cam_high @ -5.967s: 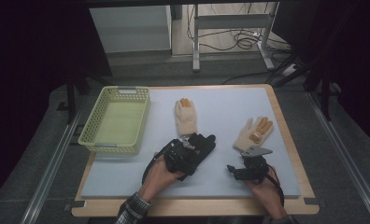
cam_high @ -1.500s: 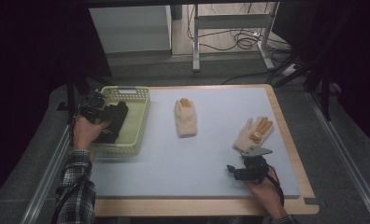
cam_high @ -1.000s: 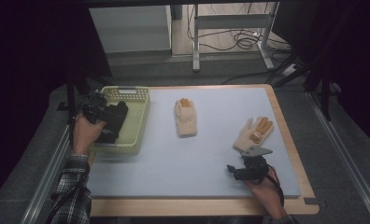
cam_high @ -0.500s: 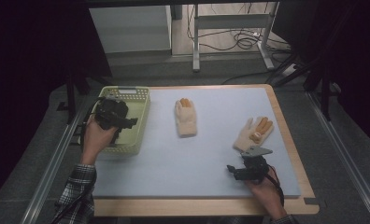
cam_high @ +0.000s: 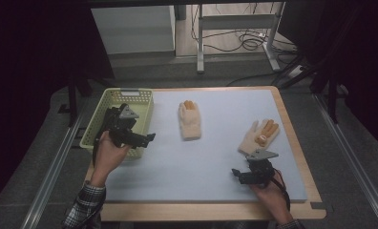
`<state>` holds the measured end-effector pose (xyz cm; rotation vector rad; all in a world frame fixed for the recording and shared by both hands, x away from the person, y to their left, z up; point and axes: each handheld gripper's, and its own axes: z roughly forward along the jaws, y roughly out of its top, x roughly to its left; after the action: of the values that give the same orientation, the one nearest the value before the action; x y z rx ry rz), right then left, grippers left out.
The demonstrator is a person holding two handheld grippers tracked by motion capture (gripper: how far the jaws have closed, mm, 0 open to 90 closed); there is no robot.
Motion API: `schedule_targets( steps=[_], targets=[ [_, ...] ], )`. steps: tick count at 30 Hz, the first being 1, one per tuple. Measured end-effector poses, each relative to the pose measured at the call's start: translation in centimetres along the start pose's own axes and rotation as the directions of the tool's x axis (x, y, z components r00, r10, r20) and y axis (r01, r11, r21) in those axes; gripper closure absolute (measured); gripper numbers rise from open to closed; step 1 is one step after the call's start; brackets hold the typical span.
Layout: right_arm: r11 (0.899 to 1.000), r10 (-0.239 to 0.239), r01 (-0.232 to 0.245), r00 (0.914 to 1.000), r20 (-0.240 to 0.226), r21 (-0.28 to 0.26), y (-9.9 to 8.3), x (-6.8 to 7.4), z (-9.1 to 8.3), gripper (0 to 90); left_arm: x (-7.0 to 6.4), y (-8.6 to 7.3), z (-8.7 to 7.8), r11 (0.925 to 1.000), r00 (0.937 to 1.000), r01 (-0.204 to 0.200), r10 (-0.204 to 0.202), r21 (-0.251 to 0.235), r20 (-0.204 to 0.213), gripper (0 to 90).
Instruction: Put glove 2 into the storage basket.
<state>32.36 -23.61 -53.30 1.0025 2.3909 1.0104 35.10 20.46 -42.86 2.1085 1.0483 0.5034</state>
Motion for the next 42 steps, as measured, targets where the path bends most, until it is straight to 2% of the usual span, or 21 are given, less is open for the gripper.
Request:
schedule_targets(
  steps=[5, 11, 14, 20, 26, 30, 31, 33, 36, 38, 42],
  targets=[
    [1.000, 0.000, 0.000, 1.0000, 0.000, 0.000, 0.0, 0.0, 0.0, 21.3, -2.0, -0.5, 0.2, 0.9992, 0.9984, -0.028, 0.029, -0.029, 0.049, 0.0],
    [1.000, 0.001, -0.001, 1.0000, 0.000, 0.000, 0.0, 0.0, 0.0, 21.3, -4.5, -1.7, 0.9, 0.9973, 0.9926, -0.055, 0.059, -0.049, 0.106, 0.0],
    [1.000, 0.000, 0.000, 1.0000, 0.000, 0.000, 0.0, 0.0, 0.0, 21.3, -5.7, -2.6, 1.5, 0.9962, 0.9909, -0.073, 0.078, -0.048, 0.110, 0.1],
    [1.000, -0.001, 0.001, 1.0000, 0.001, 0.002, 0.0, 0.0, 0.0, 21.3, -7.2, -4.5, 2.8, 0.9954, 0.9886, -0.091, 0.094, -0.032, 0.117, 0.3],
    [1.000, 0.000, 0.000, 1.0000, 0.000, 0.000, 0.0, 0.0, 0.0, 21.3, -7.7, -6.7, 4.0, 0.9962, 0.9903, -0.087, 0.087, -0.001, 0.109, 0.4],
    [1.000, 0.001, -0.001, 1.0000, 0.000, -0.001, 0.0, 0.0, 0.0, 21.3, -7.5, -8.1, 4.7, 0.9981, 0.9925, -0.061, 0.059, 0.012, 0.107, 0.6],
    [1.000, 0.000, 0.000, 1.0000, 0.000, 0.000, 0.0, 0.0, 0.0, 21.3, -7.4, -8.4, 4.9, 0.9981, 0.9924, -0.058, 0.055, 0.023, 0.110, 0.7],
    [1.000, 0.001, -0.001, 1.0000, 0.000, 0.000, 0.0, 0.0, 0.0, 21.3, -7.4, -8.9, 5.3, 0.9973, 0.9944, -0.060, 0.056, 0.042, 0.090, 0.8],
    [1.000, 0.000, 0.000, 1.0000, 0.000, 0.000, 0.0, 0.0, 0.0, 21.3, -7.3, -9.6, 5.7, 0.9966, 0.9941, -0.053, 0.046, 0.064, 0.098, 0.7],
    [1.000, 0.000, 0.000, 1.0000, 0.000, 0.000, 0.0, 0.0, 0.0, 21.3, -7.3, -10.0, 6.1, 0.9953, 0.9951, -0.052, 0.045, 0.082, 0.088, 0.8],
    [1.000, 0.000, 0.000, 1.0000, 0.000, 0.000, 0.0, 0.0, 0.0, 21.3, -6.9, -10.5, 6.4, 0.9974, 0.9936, -0.014, 0.006, 0.070, 0.113, 0.5]
  ],
)
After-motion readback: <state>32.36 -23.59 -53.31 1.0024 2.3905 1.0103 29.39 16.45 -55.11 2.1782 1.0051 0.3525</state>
